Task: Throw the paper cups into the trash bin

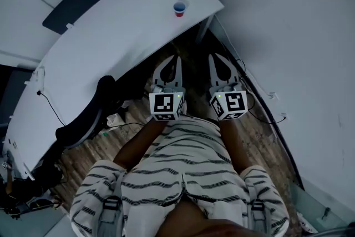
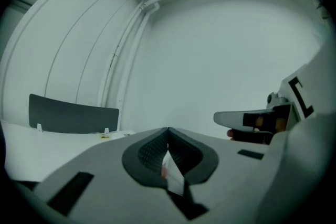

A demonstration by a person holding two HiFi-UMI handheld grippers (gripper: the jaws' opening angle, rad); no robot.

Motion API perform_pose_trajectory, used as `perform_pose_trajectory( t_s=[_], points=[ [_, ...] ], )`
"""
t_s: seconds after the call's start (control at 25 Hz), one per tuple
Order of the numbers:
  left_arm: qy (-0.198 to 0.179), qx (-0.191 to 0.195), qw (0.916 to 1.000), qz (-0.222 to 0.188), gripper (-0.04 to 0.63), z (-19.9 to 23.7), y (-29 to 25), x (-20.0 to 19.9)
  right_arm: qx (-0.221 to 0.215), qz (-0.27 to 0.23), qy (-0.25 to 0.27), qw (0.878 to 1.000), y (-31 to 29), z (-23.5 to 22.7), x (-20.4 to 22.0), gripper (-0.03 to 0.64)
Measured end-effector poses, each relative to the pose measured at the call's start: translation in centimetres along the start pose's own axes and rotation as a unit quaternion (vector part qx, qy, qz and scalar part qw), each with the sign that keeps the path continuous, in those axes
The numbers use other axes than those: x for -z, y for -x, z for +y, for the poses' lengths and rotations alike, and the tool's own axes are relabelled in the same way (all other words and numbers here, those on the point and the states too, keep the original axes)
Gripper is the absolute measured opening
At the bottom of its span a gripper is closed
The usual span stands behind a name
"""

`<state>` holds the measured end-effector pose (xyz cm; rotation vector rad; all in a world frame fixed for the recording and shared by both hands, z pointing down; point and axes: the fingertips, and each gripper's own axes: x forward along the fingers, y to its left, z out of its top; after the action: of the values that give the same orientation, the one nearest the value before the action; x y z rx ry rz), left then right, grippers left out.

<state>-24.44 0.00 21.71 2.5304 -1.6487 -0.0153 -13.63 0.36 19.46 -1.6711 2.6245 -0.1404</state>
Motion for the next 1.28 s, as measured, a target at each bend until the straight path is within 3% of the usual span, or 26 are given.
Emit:
perform_pose_trajectory(
  t_s=[0.36,1.08,1.28],
  points=[
    [-0.003,-0.012,0.9996,0.025,0.023,0.7,-4.4,1.2,0.012,0.010,-0.006,1.000,-2.8,-3.4,0.3,0.011],
    [-0.015,-0.079,0.9953,0.054,0.025,-1.4,-10.9,4.4,-0.042,0.033,-0.028,0.998,-5.7,-10.1,2.4,0.011],
    [0.003,-0.072,0.9962,0.048,0.025,-1.2,-12.7,4.7,-0.043,0.045,-0.035,0.997,-6.4,-10.9,3.6,0.011]
  ],
)
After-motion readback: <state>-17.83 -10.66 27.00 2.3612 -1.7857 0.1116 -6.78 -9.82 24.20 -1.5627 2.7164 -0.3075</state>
